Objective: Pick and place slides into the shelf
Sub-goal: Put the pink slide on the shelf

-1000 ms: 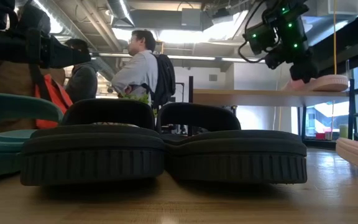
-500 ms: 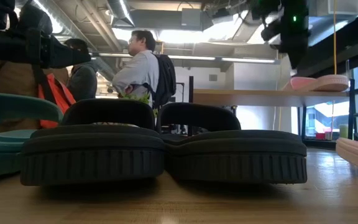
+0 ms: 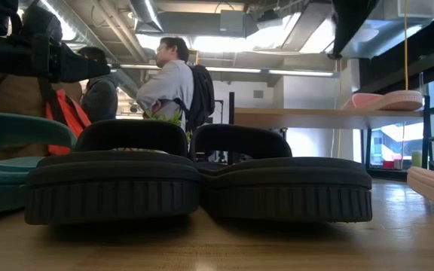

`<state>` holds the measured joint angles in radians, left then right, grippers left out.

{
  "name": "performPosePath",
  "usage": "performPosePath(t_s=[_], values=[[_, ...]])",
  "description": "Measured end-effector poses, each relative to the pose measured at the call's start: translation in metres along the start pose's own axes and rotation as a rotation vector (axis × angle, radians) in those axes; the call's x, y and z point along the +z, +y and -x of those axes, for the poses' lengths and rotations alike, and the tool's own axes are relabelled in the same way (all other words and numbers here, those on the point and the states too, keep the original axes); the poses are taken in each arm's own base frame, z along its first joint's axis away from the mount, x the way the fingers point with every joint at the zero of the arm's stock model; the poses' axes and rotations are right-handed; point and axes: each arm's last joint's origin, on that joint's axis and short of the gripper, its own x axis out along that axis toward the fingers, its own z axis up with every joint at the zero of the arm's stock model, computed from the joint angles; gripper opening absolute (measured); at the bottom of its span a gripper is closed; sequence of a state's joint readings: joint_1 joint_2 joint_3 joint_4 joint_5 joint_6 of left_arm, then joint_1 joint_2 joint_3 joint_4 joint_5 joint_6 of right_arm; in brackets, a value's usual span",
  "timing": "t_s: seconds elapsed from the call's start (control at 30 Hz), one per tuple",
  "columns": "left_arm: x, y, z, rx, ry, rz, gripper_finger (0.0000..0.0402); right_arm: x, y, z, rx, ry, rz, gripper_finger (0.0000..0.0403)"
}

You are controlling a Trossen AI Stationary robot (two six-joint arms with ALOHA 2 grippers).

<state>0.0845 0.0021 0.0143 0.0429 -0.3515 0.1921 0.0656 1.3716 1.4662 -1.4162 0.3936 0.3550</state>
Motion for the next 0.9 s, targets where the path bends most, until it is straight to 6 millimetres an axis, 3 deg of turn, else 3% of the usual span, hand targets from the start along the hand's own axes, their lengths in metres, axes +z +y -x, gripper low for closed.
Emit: performPosePath(t_s=[0.27,0.47,0.7,0.9], values=[[0.000,0.000,0.000,0.000,0.000,0.000,0.0145,-0.022,0.073,0.026,0.152,-0.127,0.157,0.0181],[0.000,0.000,0.000,0.000,0.000,0.000,0.0145,-0.040,0.134,0.031,0.216,-0.198,0.184,0.0181],[0.000,0.000,0.000,0.002,0.001,-0.001,0.0145,-0.068,0.195,0.012,0.163,-0.169,0.279,0.0181],[0.000,0.000,0.000,0.003,0.001,-0.002,0.0145,-0.095,0.239,-0.013,0.132,-0.056,0.475,0.0181]])
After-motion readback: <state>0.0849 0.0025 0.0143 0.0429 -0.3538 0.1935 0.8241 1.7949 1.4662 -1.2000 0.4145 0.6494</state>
